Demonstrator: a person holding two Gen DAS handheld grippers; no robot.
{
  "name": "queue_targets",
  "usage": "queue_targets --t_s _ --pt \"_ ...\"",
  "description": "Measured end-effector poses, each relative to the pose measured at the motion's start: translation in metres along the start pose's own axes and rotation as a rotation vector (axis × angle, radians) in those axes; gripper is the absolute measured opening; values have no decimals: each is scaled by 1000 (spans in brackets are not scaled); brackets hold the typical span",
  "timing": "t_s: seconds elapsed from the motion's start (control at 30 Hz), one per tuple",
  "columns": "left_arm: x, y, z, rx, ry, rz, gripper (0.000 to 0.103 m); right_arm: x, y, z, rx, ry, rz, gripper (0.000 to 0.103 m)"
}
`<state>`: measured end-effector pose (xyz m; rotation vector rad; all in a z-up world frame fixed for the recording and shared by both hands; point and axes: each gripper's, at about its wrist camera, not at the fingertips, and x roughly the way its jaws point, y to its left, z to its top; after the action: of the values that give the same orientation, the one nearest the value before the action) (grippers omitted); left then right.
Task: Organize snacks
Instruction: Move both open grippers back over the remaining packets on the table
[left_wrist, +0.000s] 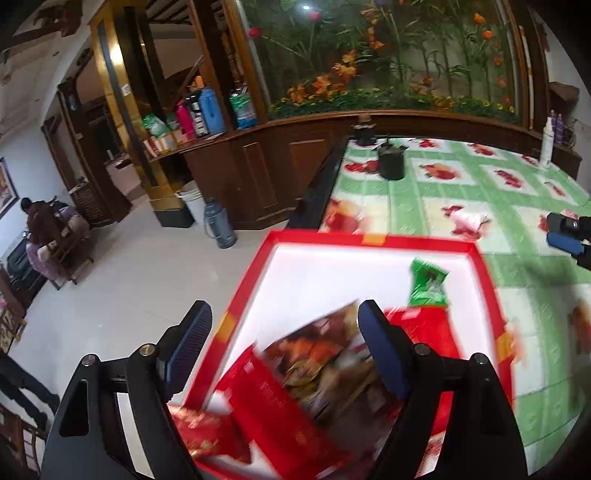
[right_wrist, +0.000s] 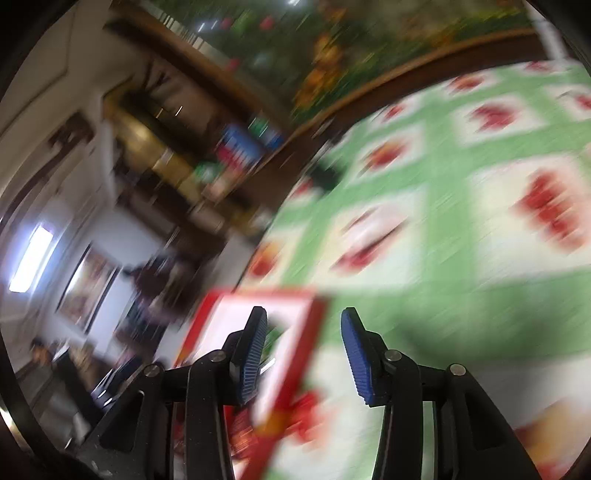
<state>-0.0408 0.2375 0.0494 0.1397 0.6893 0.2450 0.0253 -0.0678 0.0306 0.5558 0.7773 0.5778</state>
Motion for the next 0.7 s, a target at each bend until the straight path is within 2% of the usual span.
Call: queue_targets --t_s 0.1,0.23,0.33,0.47,0.57,0.7 --pt "10 -24 21 23 31 -59 82 -29 -41 25 30 -113 -100 52" --pt "27 -70 47 74 66 -135 82 -60 -102 52 150 -195 -186 52" --pt "44 -109 70 130 70 -146 82 -84 -134 68 195 -260 -244 53" --pt "72 -148 99 180 81 -158 82 -117 -170 84 274 -344 -244 53" --pt "95 -166 110 197 105 -156 82 -129 -191 92 314 -375 -247 56" --pt "121 -180 119 203 133 -147 82 -116 -211 109 317 -331 -333 58"
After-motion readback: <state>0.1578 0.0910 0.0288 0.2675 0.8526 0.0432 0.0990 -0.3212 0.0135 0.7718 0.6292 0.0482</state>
